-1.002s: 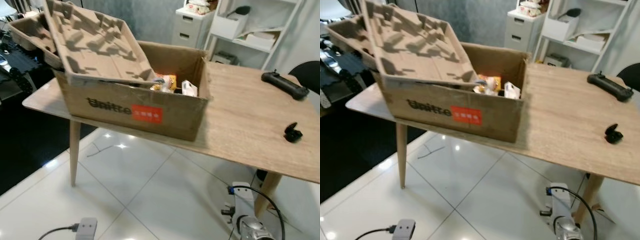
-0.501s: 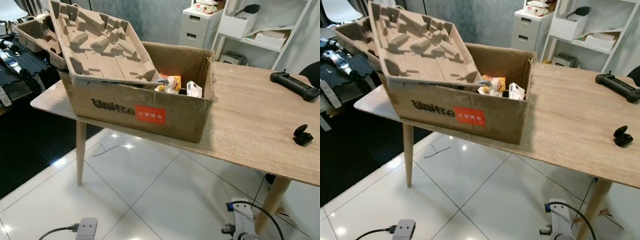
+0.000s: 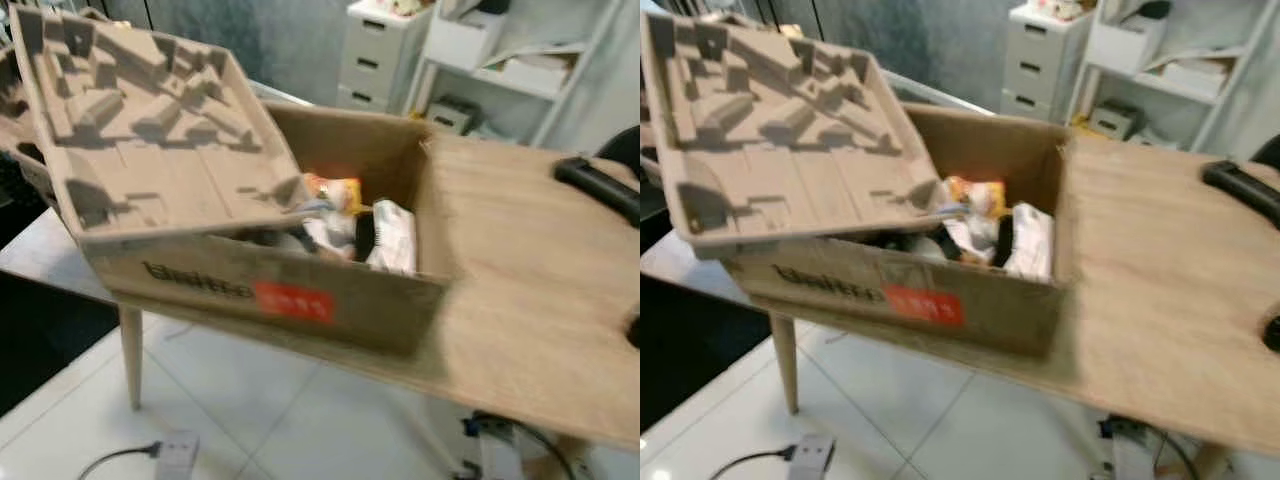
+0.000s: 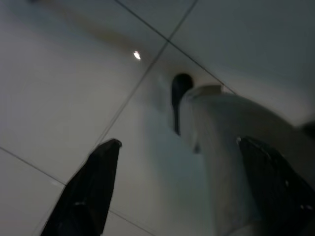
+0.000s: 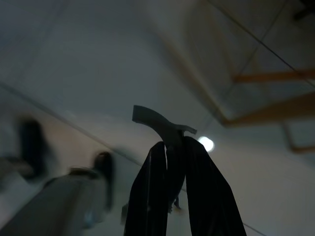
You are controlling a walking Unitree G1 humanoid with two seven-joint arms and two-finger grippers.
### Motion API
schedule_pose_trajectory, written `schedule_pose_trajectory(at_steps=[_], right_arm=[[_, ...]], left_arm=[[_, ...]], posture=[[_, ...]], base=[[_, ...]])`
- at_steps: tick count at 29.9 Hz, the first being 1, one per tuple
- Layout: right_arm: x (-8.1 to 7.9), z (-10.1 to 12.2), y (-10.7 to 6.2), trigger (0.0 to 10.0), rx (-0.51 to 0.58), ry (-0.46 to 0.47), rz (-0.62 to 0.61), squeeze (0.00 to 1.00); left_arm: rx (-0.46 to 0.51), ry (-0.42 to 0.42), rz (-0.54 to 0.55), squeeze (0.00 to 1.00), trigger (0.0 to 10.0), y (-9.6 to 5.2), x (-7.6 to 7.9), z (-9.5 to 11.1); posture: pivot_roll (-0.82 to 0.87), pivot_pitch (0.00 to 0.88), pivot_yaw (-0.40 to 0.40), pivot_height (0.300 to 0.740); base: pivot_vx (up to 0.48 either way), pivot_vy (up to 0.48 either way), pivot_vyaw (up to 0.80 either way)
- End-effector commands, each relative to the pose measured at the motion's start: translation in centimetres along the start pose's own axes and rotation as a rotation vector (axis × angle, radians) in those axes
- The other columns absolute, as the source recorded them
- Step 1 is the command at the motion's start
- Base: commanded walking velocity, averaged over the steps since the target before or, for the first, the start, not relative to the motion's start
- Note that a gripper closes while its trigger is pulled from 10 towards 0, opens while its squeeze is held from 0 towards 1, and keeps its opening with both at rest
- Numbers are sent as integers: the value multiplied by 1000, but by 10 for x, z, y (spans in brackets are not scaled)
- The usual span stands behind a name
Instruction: Picking trash to rubbish bin
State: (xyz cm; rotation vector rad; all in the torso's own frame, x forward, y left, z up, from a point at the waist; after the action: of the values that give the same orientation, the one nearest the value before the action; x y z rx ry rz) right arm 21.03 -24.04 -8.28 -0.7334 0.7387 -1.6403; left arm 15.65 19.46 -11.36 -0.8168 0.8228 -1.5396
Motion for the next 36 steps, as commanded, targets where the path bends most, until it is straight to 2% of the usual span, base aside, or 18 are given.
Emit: schedule_pose_trajectory(at_steps=[1, 5, 8, 12, 23, 36], right_arm=[[18, -25, -6, 10000, -71, -8, -46, 0], [17, -25, -5, 10000, -70, -17, -37, 0], [14, -22, -5, 10000, -59, -36, -13, 0], [7, -23, -4, 10000, -65, -97, 23, 0], [6, -31, -6, 10000, -91, -100, 21, 0], [10, -36, -7, 10000, -107, -99, 12, 0]], left_arm=[[-25, 3, -8, 0, 10000, 0, 4, -7], [-25, 0, -7, 0, 10000, -1, 3, -8], [-26, -19, 13, 0, 10000, -1, 1, -9], [-54, -18, 39, 0, 10000, -2, -3, -13], [-69, -58, 47, 0, 10000, -2, -3, -16], [-83, -29, 47, 0, 10000, -2, -2, -18]], posture=[[-14, 93, -18, 740], [-14, 96, -16, 740], [-15, 98, -15, 740], [-15, 99, -13, 740], [-12, 99, -12, 740], [-16, 95, -14, 740]], base=[[0, -259, 0], [0, -415, 0], [0, 0, 0], [0, 0, 0], [0, 0, 0], [-328, 0, 0]])
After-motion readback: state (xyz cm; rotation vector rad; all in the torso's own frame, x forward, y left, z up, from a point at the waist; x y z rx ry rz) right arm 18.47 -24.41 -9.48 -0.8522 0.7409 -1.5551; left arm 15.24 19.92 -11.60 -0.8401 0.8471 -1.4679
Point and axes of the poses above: a point about 5 cm out from each wrist's last joint towards the gripper, its own y axis pointing out of the wrist towards the gripper, its own z axis along the axis of the wrist's last joint, x = y × z, the point moved 2 cm from there along y, pointing out of the wrist towards the gripper, and after that the axes turned 5 degrees about y, right-handed, at the moved point
